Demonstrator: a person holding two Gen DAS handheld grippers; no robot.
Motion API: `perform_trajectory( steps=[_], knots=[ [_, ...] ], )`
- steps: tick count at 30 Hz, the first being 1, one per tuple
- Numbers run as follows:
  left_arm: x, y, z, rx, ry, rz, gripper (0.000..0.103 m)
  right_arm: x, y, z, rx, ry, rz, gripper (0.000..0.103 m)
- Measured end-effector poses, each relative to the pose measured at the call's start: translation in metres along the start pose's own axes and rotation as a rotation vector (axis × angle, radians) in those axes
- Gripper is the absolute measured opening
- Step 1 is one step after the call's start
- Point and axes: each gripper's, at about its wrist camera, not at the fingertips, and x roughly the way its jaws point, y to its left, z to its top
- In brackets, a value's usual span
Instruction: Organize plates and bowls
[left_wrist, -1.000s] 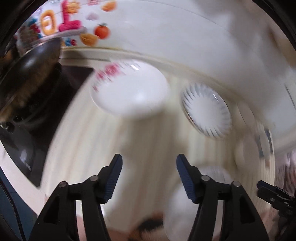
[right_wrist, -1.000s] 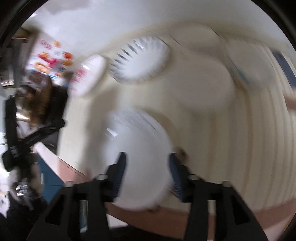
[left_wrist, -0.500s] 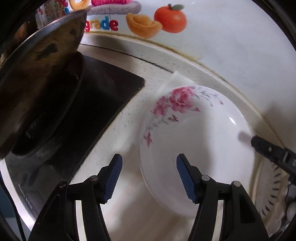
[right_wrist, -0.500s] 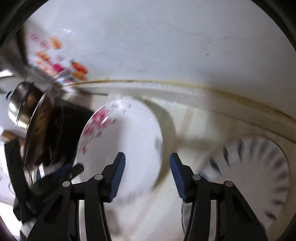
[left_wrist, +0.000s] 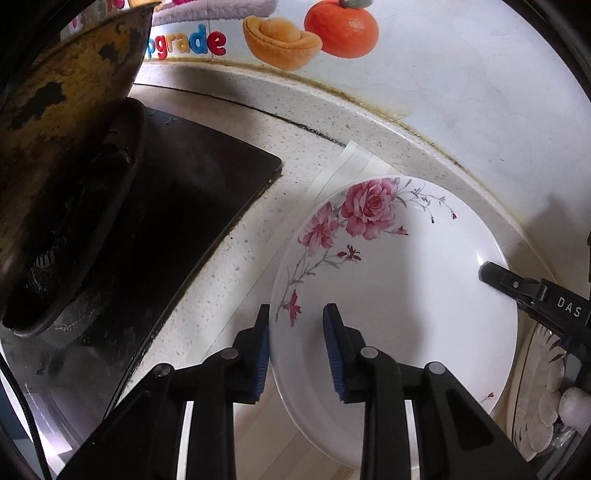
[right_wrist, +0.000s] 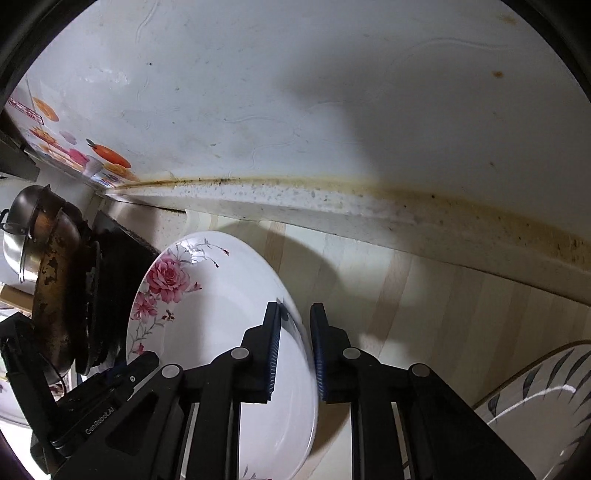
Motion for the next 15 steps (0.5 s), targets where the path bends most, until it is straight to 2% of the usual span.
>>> perform_trajectory(
  steps=[7,11,15],
  knots=[
    [-0.029,0.000,-0.014,0.008,-0.010,-0.045,0.025,-0.032,0.001,-0.019,0.002,-0.021,0.001,0.018],
    [-0.058,-0.005,-0.032,0.029,-0.011,-0.081,0.025,-0.069,0.001,-0.040,0.004,-0.041,0.003,0.018],
    [-0.098,-0.016,-0.058,0.053,-0.010,-0.139,0.025,-0.120,-0.004,-0.076,0.020,-0.058,-0.004,0.018]
  ],
)
